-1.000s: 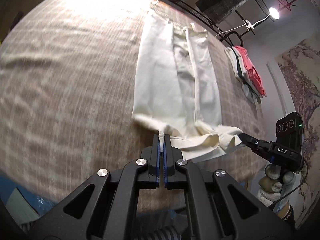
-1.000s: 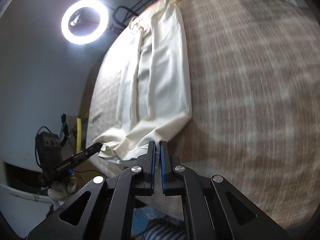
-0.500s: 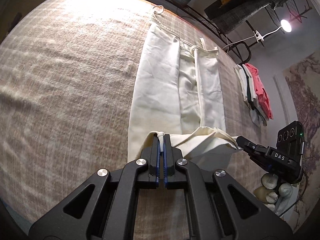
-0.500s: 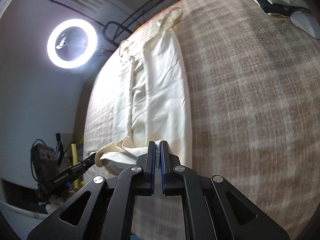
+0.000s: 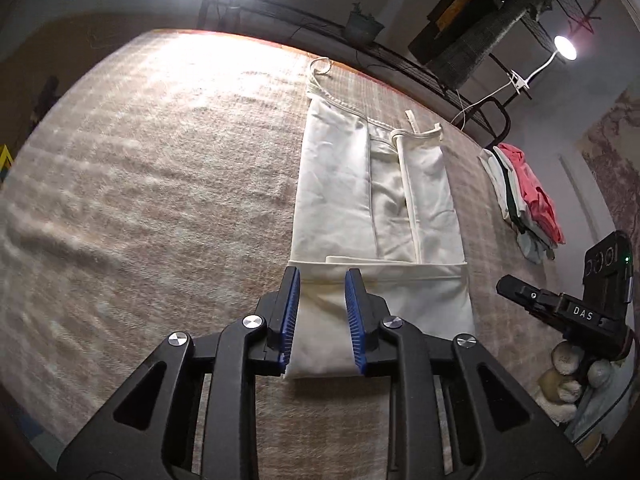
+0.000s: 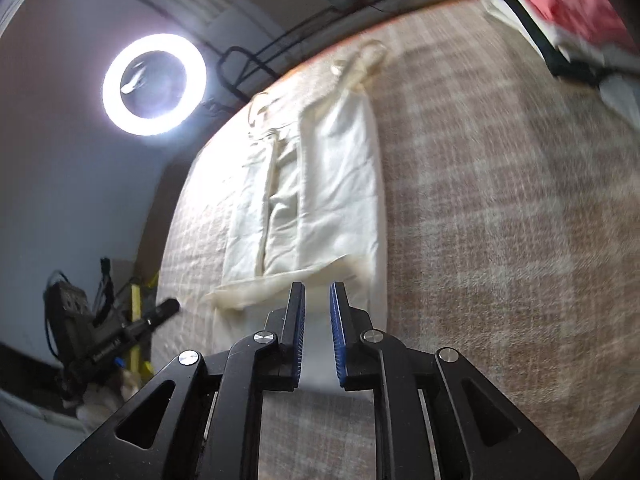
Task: Fold small clothes
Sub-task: 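Open both tools and move them to the camisole straps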
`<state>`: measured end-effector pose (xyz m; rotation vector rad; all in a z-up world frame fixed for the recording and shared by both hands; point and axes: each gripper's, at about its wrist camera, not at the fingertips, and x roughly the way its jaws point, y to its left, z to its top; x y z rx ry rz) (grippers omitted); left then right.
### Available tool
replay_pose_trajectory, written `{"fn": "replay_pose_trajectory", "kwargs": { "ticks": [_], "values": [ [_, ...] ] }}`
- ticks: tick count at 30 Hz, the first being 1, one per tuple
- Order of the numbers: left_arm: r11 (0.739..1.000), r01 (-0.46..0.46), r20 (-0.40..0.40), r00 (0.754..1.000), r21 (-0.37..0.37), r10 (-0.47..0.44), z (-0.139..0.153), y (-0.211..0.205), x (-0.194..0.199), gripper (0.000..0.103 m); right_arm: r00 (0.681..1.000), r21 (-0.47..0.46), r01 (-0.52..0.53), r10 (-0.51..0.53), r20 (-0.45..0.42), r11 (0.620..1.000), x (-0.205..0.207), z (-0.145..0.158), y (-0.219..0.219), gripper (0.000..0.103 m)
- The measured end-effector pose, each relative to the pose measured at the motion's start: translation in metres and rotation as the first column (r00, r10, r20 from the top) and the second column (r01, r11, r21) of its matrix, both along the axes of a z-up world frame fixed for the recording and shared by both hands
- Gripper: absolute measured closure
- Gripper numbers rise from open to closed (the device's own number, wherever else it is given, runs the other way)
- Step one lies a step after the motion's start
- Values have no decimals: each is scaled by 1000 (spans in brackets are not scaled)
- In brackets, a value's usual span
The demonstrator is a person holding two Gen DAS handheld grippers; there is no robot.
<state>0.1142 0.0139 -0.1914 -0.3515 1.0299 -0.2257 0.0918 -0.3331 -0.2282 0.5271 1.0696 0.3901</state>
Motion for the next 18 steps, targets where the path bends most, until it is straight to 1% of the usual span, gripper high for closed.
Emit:
{"fn": "replay_pose_trajectory", "kwargs": {
  "ticks": [2, 5, 7, 8, 9, 10, 11, 12, 15, 18],
  "values": [
    [999, 33, 4, 999, 10, -33, -1, -2, -5, 81, 999, -25, -43, 43, 24, 999, -6, 4, 8, 90],
    [996, 82, -19, 997, 34, -81, -9, -12, -7, 81, 994, -61, -103, 105, 35, 993, -10, 1, 23, 90],
    [995, 94, -36, 995, 37, -92, -15, -17, -7, 81, 991, -142, -115, 123, 46, 983, -10, -1, 34, 90],
    [995, 97, -41, 995, 35, -95, -16, -19, -6, 81, 990, -178, -121, 132, 53, 977, -11, -2, 37, 88],
    [994, 100, -44, 994, 36, -98, -17, -21, -6, 81, 988, -216, -126, 141, 58, 968, -9, -2, 40, 83],
    [994, 100, -44, 994, 37, -98, -18, -22, -5, 81, 988, -273, -118, 142, 69, 955, -7, -3, 42, 73],
    [994, 102, -43, 994, 36, -100, -17, -23, -5, 81, 988, -308, -102, 133, 81, 946, -5, -3, 43, 67],
    [994, 104, -42, 994, 37, -103, -17, -24, -5, 81, 987, -323, -91, 128, 95, 942, -3, -4, 42, 67],
    [993, 111, -41, 993, 41, -109, -16, -27, -3, 81, 989, -292, -89, 119, 87, 952, 8, -11, 41, 67],
    [991, 121, -44, 992, 51, -118, -18, -30, -2, 81, 991, -320, -82, 111, 71, 944, 15, -18, 44, 67]
  ]
}}
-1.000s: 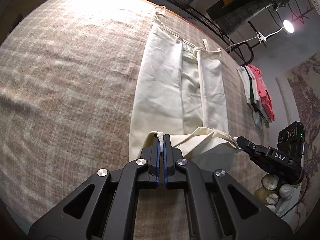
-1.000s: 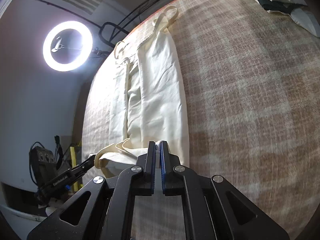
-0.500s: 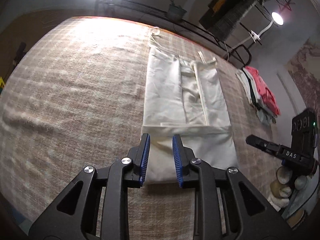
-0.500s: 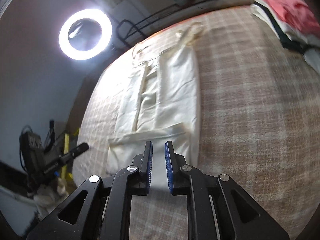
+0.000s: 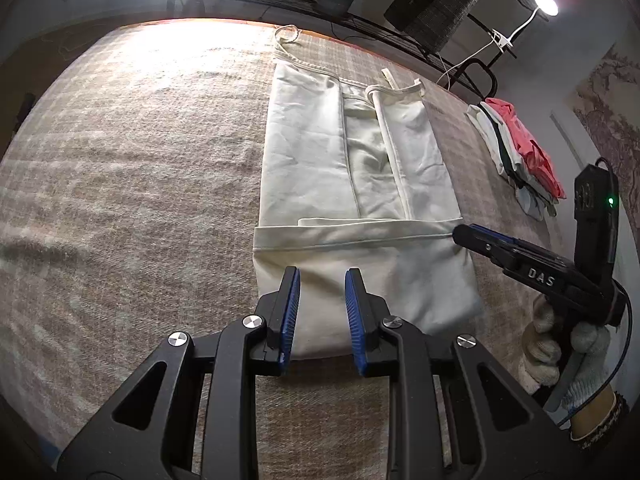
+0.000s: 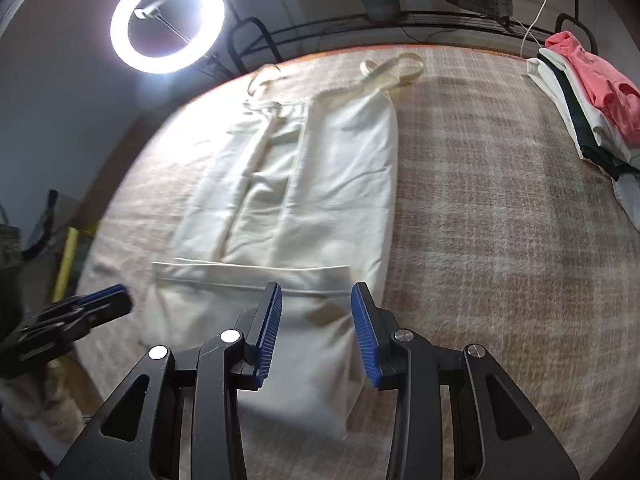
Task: Fold small clothes
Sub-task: 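Open both tools and move them to the camisole straps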
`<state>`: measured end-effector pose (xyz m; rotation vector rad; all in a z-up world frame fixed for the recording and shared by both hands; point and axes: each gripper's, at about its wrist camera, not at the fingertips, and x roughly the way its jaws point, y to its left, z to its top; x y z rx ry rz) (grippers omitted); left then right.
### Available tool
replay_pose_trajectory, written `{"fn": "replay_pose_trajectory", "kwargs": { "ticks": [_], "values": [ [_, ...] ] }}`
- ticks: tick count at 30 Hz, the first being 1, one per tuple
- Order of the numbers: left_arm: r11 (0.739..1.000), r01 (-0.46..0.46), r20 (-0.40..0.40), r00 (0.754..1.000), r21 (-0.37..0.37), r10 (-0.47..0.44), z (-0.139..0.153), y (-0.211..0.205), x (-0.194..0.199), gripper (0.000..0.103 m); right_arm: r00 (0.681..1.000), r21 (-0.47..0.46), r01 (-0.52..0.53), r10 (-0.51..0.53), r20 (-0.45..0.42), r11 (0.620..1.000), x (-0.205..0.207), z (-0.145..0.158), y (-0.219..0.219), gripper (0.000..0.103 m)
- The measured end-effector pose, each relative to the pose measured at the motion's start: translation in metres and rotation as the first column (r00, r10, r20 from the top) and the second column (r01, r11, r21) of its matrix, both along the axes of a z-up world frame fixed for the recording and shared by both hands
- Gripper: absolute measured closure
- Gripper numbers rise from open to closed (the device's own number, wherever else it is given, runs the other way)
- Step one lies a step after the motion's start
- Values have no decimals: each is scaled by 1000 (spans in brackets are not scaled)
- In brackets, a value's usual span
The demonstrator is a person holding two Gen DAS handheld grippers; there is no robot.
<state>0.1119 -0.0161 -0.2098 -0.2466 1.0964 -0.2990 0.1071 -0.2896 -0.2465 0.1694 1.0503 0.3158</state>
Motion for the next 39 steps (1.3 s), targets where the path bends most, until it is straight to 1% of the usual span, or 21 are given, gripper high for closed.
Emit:
{"fn": "replay_pose_trajectory", "kwargs": {
  "ticks": [2, 4, 6, 7, 8, 11, 13, 16, 19, 20, 21, 24, 25, 26, 27, 29, 32, 33, 36, 39],
  "values": [
    [1000, 4, -1, 1000, 7, -4, -1, -1, 1, 81, 1000, -14, 5, -5, -2, 1000, 2, -3, 0, 67],
    [1000, 7, -1, 1000, 16, -7, -3, -3, 2, 81, 1000, -10, 4, -4, 0, 1000, 5, -5, -2, 67],
    [1000, 7, -4, 1000, 25, -7, -5, -5, 4, 81, 1000, 8, -5, 5, -4, 1000, 7, -9, -2, 79],
    [1000, 6, -5, 1000, 29, -6, -6, -5, 5, 81, 1000, 13, -7, 8, -10, 1000, 8, -11, -2, 94],
    [999, 3, -6, 1000, 32, -3, -7, -5, 5, 81, 1000, 13, -7, 7, -17, 1000, 8, -13, -2, 98],
    [999, 0, 9, 1000, 46, -1, -5, -7, 6, 81, 999, 48, 21, -20, -30, 999, 7, -15, -10, 99],
    [997, 10, 39, 999, 74, -13, -2, -9, 5, 81, 998, 32, 50, -49, -32, 998, 4, -11, -17, 99],
    [994, 17, 39, 999, 106, -22, -7, -15, 9, 81, 1000, 15, 26, -26, -15, 1000, 0, -8, -21, 99],
    [991, 22, 25, 999, 131, -25, -16, -19, 11, 81, 999, 18, 18, -17, -30, 1000, 3, -12, -19, 97],
    [989, 26, 30, 999, 149, -31, -18, -21, 11, 81, 999, 17, 25, -24, -38, 1000, 4, -12, -18, 96],
    [984, 30, 40, 999, 178, -37, -21, -23, 10, 81, 999, 11, 27, -26, -26, 1000, 3, -10, -18, 96],
    [967, 33, 52, 998, 253, -48, -32, -25, 8, 81, 999, -40, -6, 8, 46, 999, -6, 4, -10, 96],
    [964, 30, 55, 997, 263, -46, -37, -24, 8, 81, 997, -21, -39, 41, 73, 999, -12, 10, -6, 96],
    [965, 22, 74, 996, 261, -43, -38, -22, 6, 81, 994, -6, -64, 64, 87, 998, -15, 13, -3, 96],
    [960, 23, 86, 995, 278, -49, -38, -23, 5, 81, 991, -3, -91, 91, 98, 996, -20, 14, 2, 96],
    [955, 26, 96, 994, 295, -57, -37, -23, 4, 81, 987, -52, -129, 133, 87, 990, -25, 7, 13, 96],
    [962, 14, 81, 996, 273, -38, -36, -18, 5, 81, 992, -96, -125, 126, 8, 988, -21, -16, 16, 96],
    [964, 8, 78, 996, 266, -30, -35, -15, 6, 81, 992, -88, -126, 126, -5, 988, -21, -19, 14, 96],
    [972, -6, 80, 997, 236, -13, -25, -9, 15, 81, 989, -30, -142, 141, -33, 989, -18, -15, 4, 96],
    [981, -8, 87, 996, 195, -10, -9, -2, 34, 81, 994, 15, -113, 113, -3, 993, -12, -1, -10, 96]
  ]
}}
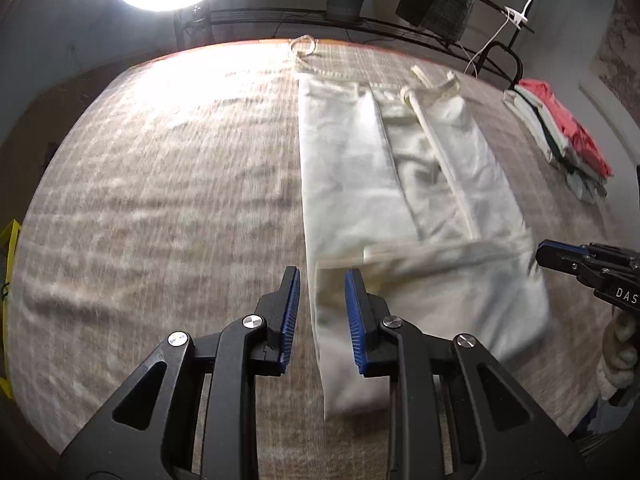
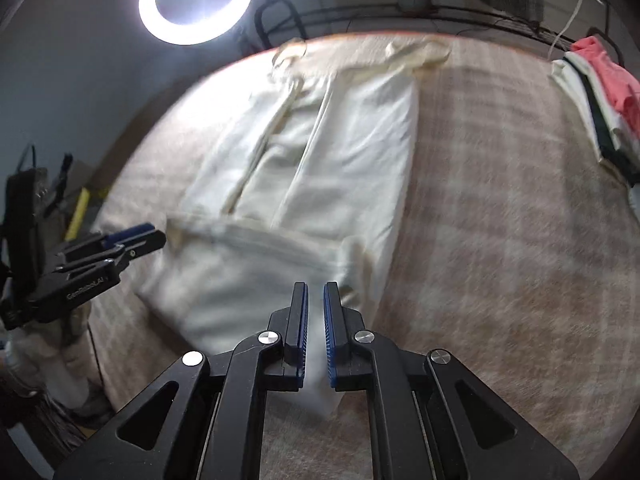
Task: Fold small clothes
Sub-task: 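Open both tools and move them to the camisole straps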
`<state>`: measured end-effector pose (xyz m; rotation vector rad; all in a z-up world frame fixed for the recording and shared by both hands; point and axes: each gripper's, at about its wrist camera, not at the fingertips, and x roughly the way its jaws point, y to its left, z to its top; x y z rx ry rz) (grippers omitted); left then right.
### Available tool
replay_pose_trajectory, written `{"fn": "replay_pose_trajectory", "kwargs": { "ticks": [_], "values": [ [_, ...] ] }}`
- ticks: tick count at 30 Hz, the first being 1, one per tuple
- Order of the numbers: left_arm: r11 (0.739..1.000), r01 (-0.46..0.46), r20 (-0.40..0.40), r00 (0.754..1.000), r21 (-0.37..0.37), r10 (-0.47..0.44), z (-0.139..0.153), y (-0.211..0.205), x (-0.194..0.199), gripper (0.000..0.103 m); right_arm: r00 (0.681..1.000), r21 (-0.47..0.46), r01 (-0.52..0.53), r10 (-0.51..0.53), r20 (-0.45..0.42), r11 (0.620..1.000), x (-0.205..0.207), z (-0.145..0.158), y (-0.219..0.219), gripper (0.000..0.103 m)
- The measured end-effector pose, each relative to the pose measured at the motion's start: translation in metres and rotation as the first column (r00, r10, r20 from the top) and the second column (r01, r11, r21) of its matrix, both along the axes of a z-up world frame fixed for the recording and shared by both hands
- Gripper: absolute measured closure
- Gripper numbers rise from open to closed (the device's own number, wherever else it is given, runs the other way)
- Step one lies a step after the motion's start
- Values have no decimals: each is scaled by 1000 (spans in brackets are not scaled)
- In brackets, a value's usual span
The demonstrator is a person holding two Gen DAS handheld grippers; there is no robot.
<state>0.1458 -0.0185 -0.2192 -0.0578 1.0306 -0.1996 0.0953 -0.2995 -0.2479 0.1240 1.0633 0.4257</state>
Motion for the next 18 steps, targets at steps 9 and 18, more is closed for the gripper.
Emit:
{"fn": "replay_pose_trajectory", "kwargs": {
  "ticks": [9, 18],
  "values": [
    [998, 9, 45, 999, -67, -6, 22, 5, 70, 81, 996, 112, 64, -71, 56, 992, 50, 28, -25, 96],
    [996, 35, 2, 999, -79, -35, -11, -4, 124, 81, 998, 95, 13, -19, 65, 995, 120, 4, -4, 96]
  ]
}}
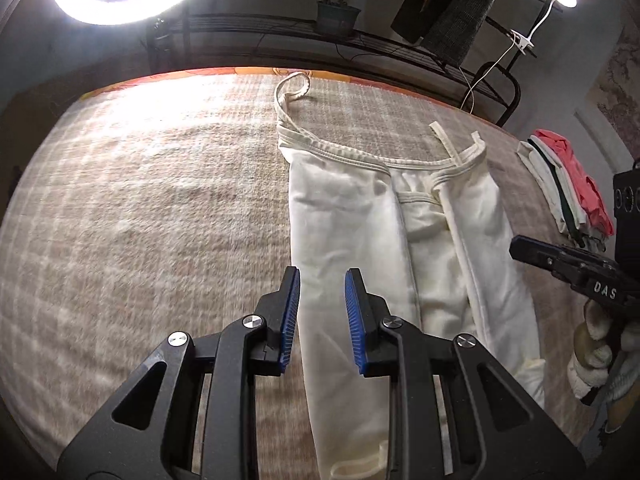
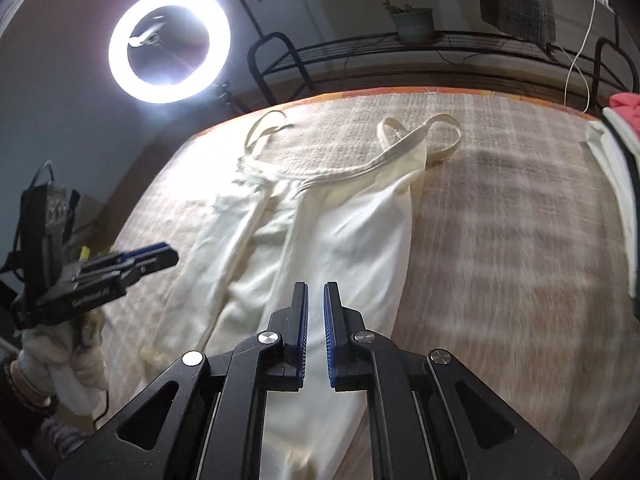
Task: Fold small clothes
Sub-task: 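Open both tools and move them to the camisole straps, then grasp the straps with both tools and lift them toward the folded hem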
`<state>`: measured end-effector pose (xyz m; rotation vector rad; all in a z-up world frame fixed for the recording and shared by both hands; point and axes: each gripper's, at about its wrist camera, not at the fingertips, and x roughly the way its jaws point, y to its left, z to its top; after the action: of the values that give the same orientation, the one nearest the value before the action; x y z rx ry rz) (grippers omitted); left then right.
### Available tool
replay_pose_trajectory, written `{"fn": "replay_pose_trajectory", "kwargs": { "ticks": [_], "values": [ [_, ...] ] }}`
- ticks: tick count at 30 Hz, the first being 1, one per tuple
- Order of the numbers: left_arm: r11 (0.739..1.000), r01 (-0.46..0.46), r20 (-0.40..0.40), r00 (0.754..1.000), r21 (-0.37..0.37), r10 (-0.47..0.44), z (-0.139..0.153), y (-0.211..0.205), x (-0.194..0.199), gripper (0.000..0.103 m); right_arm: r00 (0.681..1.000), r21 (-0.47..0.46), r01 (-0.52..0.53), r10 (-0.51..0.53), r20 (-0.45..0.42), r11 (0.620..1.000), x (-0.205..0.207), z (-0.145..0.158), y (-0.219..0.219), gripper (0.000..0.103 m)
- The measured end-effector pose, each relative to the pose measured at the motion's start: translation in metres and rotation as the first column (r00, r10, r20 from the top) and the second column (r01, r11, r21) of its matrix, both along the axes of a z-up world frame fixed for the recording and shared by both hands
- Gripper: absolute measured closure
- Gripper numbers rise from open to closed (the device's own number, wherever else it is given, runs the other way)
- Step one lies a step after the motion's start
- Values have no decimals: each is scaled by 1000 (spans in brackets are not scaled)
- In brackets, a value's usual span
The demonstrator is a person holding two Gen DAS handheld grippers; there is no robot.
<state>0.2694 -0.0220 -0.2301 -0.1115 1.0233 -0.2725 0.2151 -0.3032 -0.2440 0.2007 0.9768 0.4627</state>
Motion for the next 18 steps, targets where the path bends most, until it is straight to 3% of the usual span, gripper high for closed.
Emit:
{"fn": "replay_pose_trajectory", "kwargs": {
  "ticks": [2, 6, 8, 9, 12, 13, 18],
  "values": [
    [1000, -4, 4, 1000, 12, 4, -7, -2, 12, 81, 1000, 26, 21, -21, -8, 999, 16, -10, -5, 96],
    [1000, -25, 22, 999, 14, 25, -16, -2, 36, 81, 998, -72, 69, -69, 5, 995, 48, -22, -11, 96],
    [999, -48, 28, 998, -4, 48, -19, 1, 49, 80, 996, -34, 84, -83, 24, 996, 59, -22, -21, 96],
    [998, -54, 28, 998, -11, 54, -20, 2, 53, 77, 995, -18, 94, -94, 31, 995, 62, -21, -25, 96],
    [998, -63, 55, 996, -9, 64, -20, 4, 65, 53, 991, 31, 128, -129, 34, 991, 72, -23, -36, 82],
    [998, -66, 61, 996, -4, 67, -19, 5, 69, 50, 989, 28, 141, -142, 32, 990, 75, -24, -38, 76],
    [993, -103, 53, 993, -62, 107, -23, 19, 86, 50, 984, 63, 172, -174, 39, 983, 88, -20, -48, 76]
  ]
}}
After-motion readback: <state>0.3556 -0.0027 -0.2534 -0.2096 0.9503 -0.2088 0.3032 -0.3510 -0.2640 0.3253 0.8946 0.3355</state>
